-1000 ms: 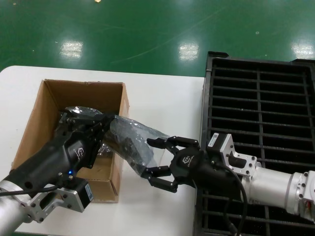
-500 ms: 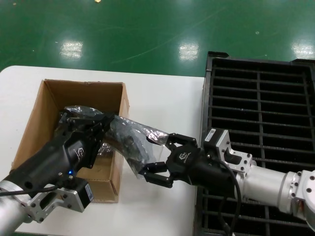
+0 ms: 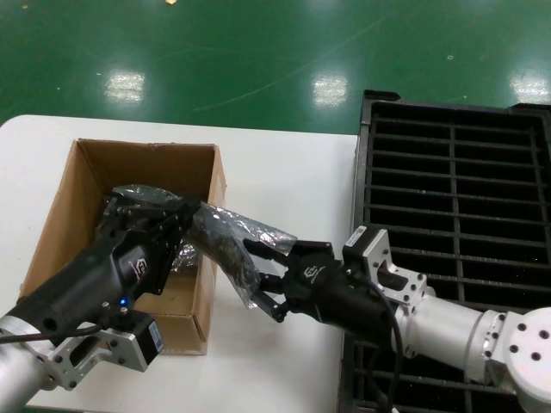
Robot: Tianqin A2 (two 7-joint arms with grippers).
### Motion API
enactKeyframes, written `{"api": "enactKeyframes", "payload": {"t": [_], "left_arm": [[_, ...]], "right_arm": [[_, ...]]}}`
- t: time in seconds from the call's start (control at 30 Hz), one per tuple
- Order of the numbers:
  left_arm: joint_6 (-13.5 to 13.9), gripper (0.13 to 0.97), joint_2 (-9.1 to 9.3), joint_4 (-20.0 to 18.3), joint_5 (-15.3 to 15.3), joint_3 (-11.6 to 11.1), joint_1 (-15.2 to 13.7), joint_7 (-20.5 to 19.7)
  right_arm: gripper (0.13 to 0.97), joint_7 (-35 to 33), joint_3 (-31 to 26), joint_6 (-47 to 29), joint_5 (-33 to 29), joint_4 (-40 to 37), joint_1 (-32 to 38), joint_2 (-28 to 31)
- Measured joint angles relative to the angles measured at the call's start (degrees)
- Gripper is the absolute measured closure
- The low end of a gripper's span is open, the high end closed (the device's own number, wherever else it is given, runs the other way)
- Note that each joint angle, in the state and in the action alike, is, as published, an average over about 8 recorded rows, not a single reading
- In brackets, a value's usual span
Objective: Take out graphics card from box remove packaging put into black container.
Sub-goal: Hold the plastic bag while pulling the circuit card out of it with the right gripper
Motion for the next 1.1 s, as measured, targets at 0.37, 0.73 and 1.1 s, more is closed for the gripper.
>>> {"api": "enactKeyframes", "payload": {"t": [0.37, 0.73, 1.1], "left_arm": [[0.0, 0.957, 0.00, 0.0, 0.0, 0.0, 0.0, 0.0], [0.0, 0.957, 0.00, 0.0, 0.0, 0.0, 0.0, 0.0], [0.0, 0.957, 0.00, 0.0, 0.0, 0.0, 0.0, 0.0]], "right_arm": [[0.871, -1.2, 0.2, 1.1, 0.1, -3.2, 0.4, -2.3], [0.936, -1.9, 0.9, 1.5, 0.8, -1.9, -0.3, -2.0], [0.952, -0.5, 0.9, 2.3, 0.0, -0.4, -1.7, -1.3]]}}
